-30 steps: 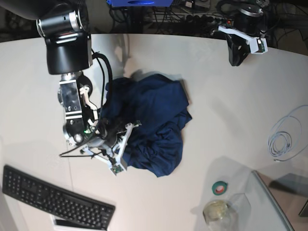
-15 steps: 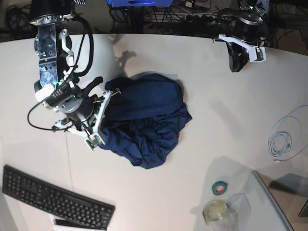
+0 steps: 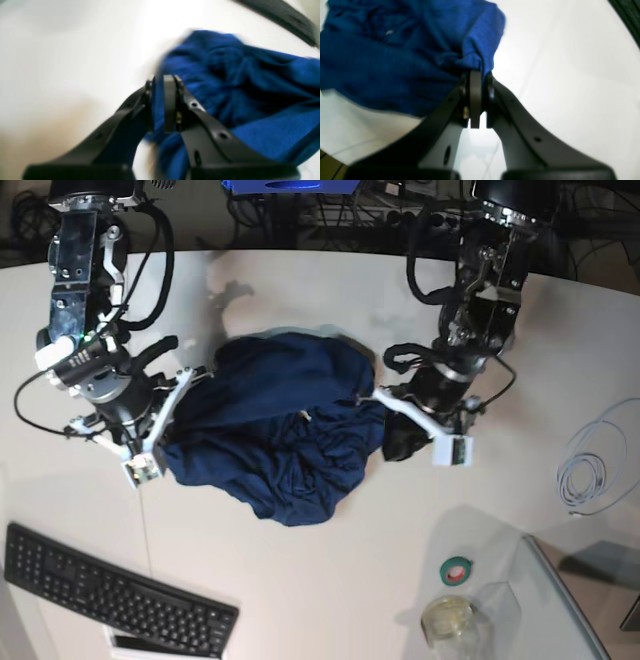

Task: Layout the t-shirt on the table in an organized manner, then fold the t-shirt properly
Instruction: 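Grasp the t-shirt edge with the left gripper opposite the right gripper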

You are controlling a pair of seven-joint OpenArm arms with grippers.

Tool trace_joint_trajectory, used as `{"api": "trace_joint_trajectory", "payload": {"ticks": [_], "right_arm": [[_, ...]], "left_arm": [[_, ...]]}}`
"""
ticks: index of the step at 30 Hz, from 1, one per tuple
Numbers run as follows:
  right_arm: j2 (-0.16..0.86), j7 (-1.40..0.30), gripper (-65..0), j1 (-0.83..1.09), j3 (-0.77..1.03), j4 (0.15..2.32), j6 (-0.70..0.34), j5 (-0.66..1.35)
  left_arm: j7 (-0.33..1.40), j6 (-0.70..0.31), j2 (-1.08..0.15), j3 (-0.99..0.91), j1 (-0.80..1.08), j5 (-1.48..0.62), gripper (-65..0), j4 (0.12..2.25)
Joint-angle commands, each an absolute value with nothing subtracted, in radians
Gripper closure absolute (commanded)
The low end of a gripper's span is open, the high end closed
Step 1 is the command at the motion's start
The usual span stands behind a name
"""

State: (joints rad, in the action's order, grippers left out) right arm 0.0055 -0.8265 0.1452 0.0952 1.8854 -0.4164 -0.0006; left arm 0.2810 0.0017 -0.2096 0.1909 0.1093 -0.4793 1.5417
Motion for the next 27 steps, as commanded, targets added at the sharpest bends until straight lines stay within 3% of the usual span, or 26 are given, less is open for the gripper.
{"api": "trace_joint_trajectory", "payload": {"ticks": [1,6,7,11,20,27], "right_arm": [[0.010,-0.808,0.0,0.136,0.117,1.902,-0.415,0.001],[0.010,-0.806,0.0,0.140,0.223,1.897,-0.415,0.001],[0.010,-0.806,0.0,0.140,0.251,1.896,-0.415,0.001],[0.010,-0.806,0.0,0.137,0.318,1.867,-0.415,0.001],[0.008,-0.728,0.0,0.117,0.515,1.702,-0.414,0.002],[0.008,-0.714,0.0,0.124,0.619,1.633,-0.412,-0.001]], "left_arm": [[0.265,0.008,-0.209,0.226,0.079,-0.479,-6.1,1.526],[0.265,0.010,-0.189,0.395,-0.028,-0.479,-4.1,1.359],[0.265,0.010,-0.179,0.410,-0.038,-0.479,-0.7,1.330],[0.265,0.010,-0.171,0.426,-0.044,-0.479,0.0,1.264],[0.263,0.010,-0.214,0.417,-0.001,-0.481,0.0,1.279],[0.263,0.010,-0.271,0.417,0.094,-0.481,0.0,1.406]]}}
